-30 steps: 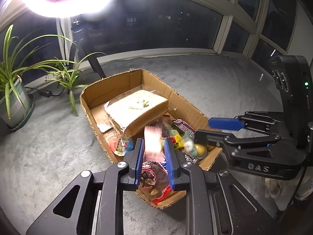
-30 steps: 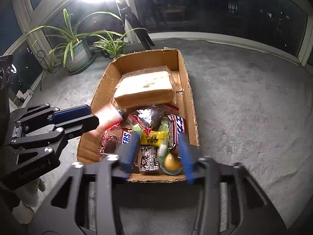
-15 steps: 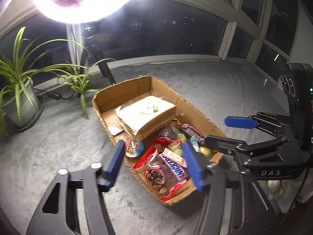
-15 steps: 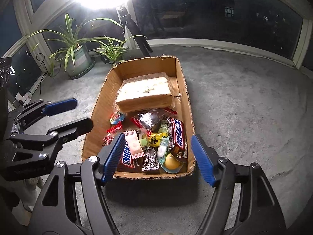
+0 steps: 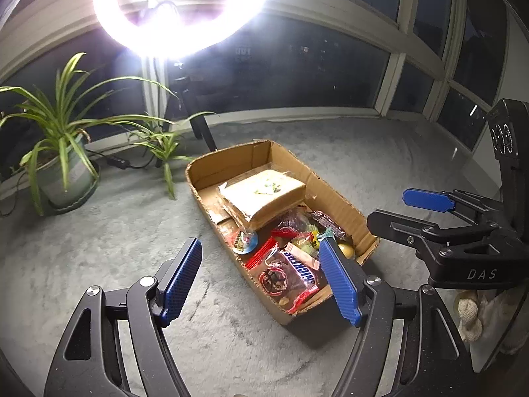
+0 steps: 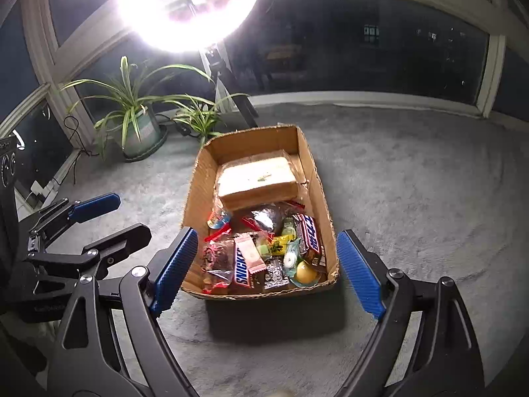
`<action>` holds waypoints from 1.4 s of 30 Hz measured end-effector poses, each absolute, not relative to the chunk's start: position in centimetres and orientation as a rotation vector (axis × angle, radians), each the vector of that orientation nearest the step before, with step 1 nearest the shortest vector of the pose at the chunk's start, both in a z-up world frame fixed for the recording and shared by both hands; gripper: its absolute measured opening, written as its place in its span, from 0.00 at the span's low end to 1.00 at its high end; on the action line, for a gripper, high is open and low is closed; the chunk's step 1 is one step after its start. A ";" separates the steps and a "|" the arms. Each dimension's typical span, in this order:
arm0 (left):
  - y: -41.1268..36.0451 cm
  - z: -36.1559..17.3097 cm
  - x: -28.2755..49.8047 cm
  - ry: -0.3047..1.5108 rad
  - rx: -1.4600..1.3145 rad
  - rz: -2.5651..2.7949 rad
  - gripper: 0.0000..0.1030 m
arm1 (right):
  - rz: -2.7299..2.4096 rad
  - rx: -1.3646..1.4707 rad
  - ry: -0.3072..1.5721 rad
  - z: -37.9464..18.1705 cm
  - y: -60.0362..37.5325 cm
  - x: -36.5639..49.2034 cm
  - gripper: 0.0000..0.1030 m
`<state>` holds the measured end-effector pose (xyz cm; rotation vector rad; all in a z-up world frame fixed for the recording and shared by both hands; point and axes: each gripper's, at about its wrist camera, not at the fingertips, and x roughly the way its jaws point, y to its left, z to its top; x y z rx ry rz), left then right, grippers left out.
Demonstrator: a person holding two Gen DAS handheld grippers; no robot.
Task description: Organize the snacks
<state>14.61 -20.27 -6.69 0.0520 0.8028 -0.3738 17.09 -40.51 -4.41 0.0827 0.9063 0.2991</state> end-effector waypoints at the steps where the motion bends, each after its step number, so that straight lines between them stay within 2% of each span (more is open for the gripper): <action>1: -20.1 -6.5 14.3 0.799 0.049 -0.372 0.71 | 0.296 0.086 0.902 -4.2 -40.4 16.8 0.86; 11: -17.6 -4.0 11.3 0.741 0.034 -0.339 0.72 | 0.206 0.060 0.872 -1.7 -38.8 13.7 0.86; 12: -17.2 -3.8 10.9 0.736 0.034 -0.333 0.72 | 0.197 0.053 0.871 -1.5 -38.5 13.4 0.89; 13: -16.9 -3.7 10.6 0.732 0.035 -0.328 0.72 | 0.187 0.049 0.869 -1.3 -38.2 13.1 0.96; 15: -16.4 -3.3 9.9 0.723 0.046 -0.314 0.72 | 0.167 0.033 0.842 -0.7 -37.5 12.1 0.99; 24: -14.0 -1.9 7.3 0.699 0.031 -0.299 0.72 | 0.094 -0.067 0.771 1.6 -34.2 9.0 1.00; 42: -12.8 -1.0 5.0 0.696 0.002 -0.301 0.72 | 0.102 -0.096 0.755 2.1 -32.3 6.7 1.00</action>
